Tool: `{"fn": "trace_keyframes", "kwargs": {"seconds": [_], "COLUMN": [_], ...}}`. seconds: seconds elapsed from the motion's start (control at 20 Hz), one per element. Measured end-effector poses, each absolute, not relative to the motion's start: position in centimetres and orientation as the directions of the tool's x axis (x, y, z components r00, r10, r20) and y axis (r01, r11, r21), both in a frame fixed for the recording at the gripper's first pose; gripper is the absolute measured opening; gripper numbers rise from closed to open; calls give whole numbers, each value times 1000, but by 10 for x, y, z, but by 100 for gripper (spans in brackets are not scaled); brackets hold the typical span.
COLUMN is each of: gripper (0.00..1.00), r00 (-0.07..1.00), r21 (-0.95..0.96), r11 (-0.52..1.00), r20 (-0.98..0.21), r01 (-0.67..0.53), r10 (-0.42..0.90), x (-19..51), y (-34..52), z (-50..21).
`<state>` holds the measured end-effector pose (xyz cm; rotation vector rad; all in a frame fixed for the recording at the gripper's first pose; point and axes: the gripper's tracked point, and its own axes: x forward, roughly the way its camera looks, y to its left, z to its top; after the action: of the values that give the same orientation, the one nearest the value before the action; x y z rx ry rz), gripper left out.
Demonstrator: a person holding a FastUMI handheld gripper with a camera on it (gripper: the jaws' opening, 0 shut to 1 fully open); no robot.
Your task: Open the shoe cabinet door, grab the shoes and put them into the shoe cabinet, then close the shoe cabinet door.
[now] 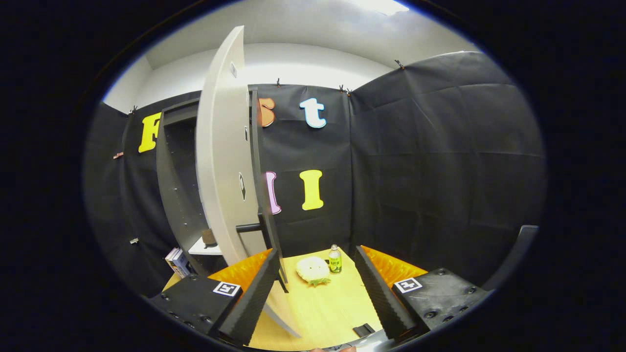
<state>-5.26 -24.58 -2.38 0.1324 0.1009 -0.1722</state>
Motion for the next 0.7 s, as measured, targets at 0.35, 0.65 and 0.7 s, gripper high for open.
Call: {"fn": "trace_keyframes", "kwargs": {"seconds": [0.35,0.65,0.7], "gripper": [98,98,98], "r00": [983,986,987], "r21": [112,118,123], "r11": [982,985,985], "r20": [-121,-119,-120], "r01": [149,130,119], "r10": [-135,-116,-104], "x": [-42,-49,-50], "y": [-233,-202,-192], "z": [-27,-28,-29]}}
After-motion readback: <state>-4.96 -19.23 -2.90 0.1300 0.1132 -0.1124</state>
